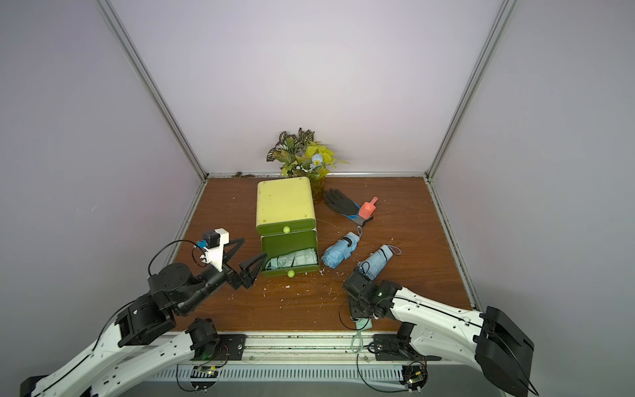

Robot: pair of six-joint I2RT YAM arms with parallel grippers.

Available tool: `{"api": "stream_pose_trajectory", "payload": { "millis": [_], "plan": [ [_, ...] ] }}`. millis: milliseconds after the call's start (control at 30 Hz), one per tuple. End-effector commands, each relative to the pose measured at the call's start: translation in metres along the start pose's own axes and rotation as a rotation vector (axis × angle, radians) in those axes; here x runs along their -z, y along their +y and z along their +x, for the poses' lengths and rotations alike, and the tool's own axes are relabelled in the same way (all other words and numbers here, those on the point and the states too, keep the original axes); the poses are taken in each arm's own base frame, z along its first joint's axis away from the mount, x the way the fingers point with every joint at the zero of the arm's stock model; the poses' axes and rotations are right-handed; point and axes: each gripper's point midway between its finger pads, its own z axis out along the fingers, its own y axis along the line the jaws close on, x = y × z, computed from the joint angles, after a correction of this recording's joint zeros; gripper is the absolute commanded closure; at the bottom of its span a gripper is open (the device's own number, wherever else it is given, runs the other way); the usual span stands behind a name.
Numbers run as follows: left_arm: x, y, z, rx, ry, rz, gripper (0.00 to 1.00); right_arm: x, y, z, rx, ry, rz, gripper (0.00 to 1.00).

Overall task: Place the umbrella in the drawer by color
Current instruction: Pick up the umbrella from the center of the board, then place the umbrella in the drawer.

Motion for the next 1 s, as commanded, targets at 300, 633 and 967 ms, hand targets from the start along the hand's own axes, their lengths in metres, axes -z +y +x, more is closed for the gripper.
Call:
{"api": "stream_pose_trajectory", "payload": {
  "millis": [300, 633, 967],
  "plan": [
    [-0.008, -0.003, -0.005, -0.021, -0.009, 0.007, 0.02, 0.095, 0.097, -0.114, 0.287, -0.554, -0.372, 0.62],
    [-0.031, -0.070, -0.015, -0.047, 0.048, 0.319, 0.02, 0.224, 0.199, -0.140, 0.689, -1.025, -0.879, 0.62],
    [-0.036, -0.093, -0.022, -0.009, -0.037, 0.458, 0.03, 0.273, 0.213, -0.117, 0.715, -1.155, -1.201, 0.61]
  ]
}}
